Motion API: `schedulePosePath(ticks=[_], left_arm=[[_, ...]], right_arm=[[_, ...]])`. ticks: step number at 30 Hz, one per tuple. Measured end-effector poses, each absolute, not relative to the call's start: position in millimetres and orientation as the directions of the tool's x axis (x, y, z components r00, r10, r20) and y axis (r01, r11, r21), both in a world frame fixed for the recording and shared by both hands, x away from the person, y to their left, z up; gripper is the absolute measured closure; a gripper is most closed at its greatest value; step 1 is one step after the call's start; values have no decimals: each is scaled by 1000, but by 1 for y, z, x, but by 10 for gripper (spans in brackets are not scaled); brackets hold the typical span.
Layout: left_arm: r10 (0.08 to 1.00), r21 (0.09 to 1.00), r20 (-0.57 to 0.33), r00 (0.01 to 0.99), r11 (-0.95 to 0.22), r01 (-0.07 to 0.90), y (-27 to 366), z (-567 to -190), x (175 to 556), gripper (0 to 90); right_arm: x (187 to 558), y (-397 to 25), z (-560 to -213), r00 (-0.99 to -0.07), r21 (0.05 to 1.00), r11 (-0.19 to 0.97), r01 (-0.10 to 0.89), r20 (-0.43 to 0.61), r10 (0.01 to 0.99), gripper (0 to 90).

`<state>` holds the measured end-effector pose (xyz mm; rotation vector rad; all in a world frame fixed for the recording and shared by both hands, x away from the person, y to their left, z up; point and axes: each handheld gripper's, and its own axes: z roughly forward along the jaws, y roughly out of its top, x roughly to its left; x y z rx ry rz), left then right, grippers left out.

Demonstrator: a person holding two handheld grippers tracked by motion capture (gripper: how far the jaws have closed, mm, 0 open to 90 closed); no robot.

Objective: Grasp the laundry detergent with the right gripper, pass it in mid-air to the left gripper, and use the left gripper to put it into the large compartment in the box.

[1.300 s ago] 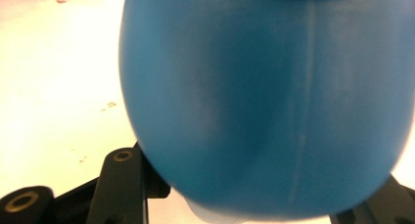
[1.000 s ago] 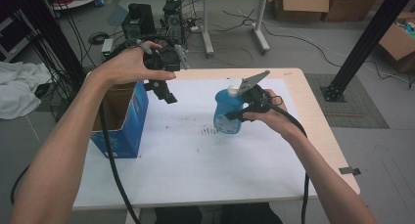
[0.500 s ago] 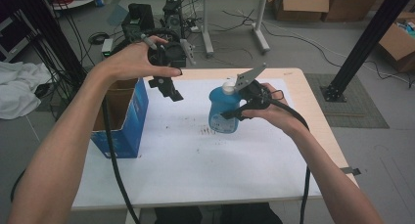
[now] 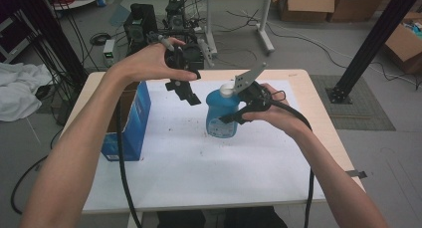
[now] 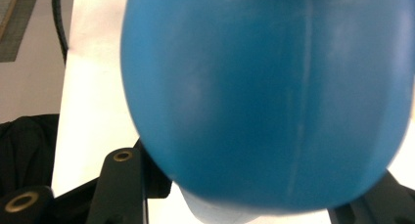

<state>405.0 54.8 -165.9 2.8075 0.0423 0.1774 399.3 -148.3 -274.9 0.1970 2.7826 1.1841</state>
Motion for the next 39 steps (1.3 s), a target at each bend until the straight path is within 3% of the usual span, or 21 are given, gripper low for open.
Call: schedulePosePath(ticks=[20, 39], left_arm=[[46, 391, 41, 998, -920, 26, 39, -189, 402, 180], [47, 429, 18, 999, -903, 35, 32, -208, 402, 182]], right_arm=[[398, -136, -276, -996, 725, 688, 32, -33, 81, 455], [397, -130, -279, -995, 731, 681, 36, -35, 90, 455]])
